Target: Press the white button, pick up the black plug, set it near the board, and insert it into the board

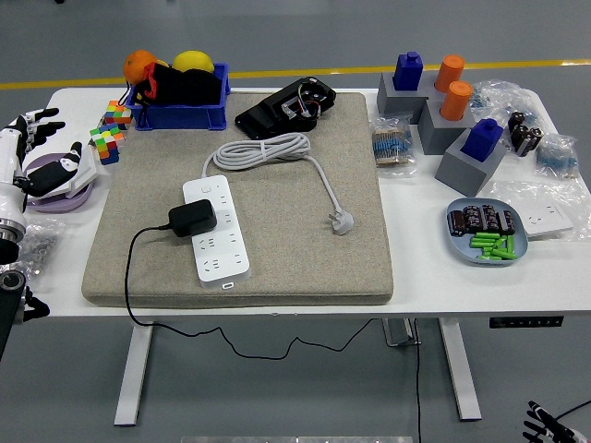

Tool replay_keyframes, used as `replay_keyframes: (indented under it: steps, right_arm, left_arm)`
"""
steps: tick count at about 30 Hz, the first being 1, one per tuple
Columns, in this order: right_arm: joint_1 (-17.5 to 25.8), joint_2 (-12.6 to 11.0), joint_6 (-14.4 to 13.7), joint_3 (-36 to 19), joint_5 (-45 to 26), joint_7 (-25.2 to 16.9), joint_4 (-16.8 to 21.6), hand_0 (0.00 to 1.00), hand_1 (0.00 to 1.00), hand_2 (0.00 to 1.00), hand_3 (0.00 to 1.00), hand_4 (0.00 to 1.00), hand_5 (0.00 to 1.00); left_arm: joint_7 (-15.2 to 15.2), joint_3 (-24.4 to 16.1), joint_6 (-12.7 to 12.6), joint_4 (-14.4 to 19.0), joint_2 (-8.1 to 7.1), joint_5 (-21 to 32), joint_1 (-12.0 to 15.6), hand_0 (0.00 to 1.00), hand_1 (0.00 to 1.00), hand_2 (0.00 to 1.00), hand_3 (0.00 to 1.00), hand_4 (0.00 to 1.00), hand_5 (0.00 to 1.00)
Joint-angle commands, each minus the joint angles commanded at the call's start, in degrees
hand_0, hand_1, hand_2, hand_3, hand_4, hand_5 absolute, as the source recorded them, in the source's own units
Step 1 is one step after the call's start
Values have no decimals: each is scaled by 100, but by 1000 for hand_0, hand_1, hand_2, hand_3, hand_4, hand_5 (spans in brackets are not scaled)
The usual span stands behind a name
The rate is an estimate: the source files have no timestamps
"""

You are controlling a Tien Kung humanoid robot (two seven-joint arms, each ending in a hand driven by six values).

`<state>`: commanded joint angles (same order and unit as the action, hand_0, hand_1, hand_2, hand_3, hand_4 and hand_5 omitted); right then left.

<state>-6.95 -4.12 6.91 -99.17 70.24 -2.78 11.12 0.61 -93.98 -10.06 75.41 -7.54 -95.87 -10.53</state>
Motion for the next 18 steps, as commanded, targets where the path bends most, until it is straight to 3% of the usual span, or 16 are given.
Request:
replay_keyframes:
  steps: [18]
  right_arm:
    - [10,-18,-1,36,-3,-8,-9,767,700,692,661,734,494]
  left_arm:
    - [-20,6,1,-6,-6,-8,10,795,762,711,745,675,2]
